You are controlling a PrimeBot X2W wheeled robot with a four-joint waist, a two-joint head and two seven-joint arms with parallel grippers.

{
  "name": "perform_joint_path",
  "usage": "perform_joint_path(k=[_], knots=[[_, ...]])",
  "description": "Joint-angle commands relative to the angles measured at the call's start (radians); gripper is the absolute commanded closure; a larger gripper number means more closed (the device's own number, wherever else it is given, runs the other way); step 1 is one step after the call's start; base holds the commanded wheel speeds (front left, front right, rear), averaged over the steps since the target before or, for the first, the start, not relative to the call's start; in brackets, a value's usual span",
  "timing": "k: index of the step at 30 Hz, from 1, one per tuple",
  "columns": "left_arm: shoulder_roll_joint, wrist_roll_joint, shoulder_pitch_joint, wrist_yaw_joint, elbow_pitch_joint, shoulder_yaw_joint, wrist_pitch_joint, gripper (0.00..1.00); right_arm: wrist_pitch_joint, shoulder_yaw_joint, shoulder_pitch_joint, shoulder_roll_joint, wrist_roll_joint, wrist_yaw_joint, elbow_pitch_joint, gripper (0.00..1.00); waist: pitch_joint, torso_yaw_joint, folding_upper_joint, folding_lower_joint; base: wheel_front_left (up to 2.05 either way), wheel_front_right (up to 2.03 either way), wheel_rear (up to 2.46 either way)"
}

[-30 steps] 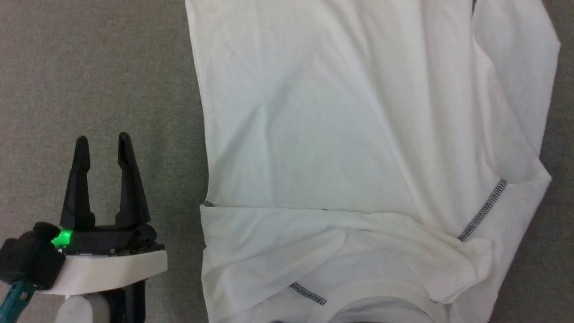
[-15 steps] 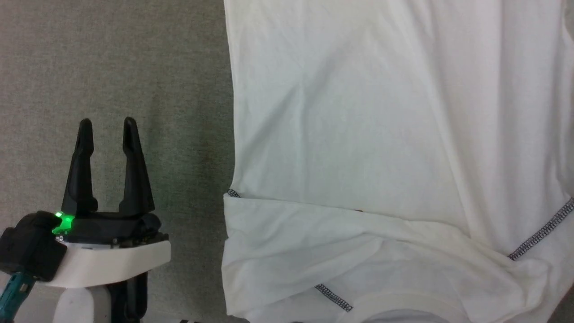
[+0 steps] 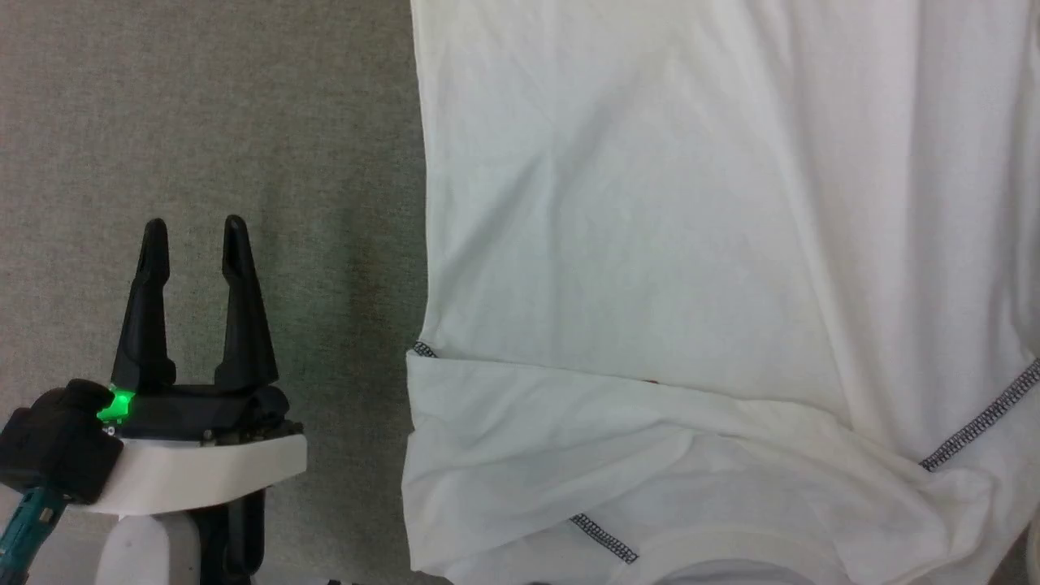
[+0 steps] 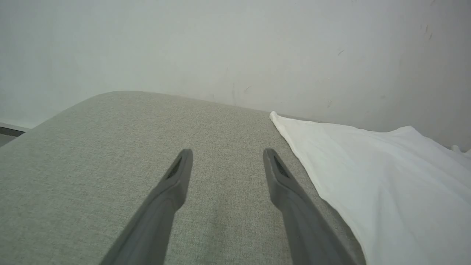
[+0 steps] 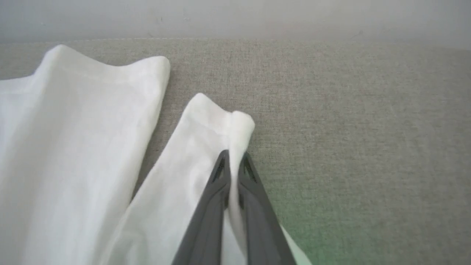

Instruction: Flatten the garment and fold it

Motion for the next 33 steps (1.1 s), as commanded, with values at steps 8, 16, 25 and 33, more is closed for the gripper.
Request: perform_joint_path(k=[8, 16, 25, 33], knots=[[0.017, 0.015, 0.023, 0.009, 0.003, 0.015, 0.010, 0.00, -0.108, 0.017, 0.055, 0.025, 0.147, -0.001, -0.015, 1.00, -0.160, -0.075, 0.0000, 0.0000, 0.00, 0.00, 0.00], [0.033, 0.014, 0.103, 0.037, -0.026, 0.042, 0.055, 0.00, -0.142, -0.119, 0.174, -0.061, 0.286, -0.001, -0.067, 1.00, -0.310, -0.130, 0.0000, 0.0000, 0.00, 0.00, 0.00], [0.033, 0.008, 0.182, 0.058, -0.055, 0.055, 0.078, 0.00, -0.177, -0.310, 0.361, -0.197, 0.269, -0.001, -0.061, 1.00, -0.398, -0.153, 0.0000, 0.0000, 0.00, 0.00, 0.00], [0.030, 0.004, 0.227, 0.070, -0.072, 0.057, 0.090, 0.00, -0.208, -0.381, 0.478, -0.205, 0.270, -0.001, -0.080, 1.00, -0.451, -0.155, 0.0000, 0.0000, 0.00, 0.00, 0.00]])
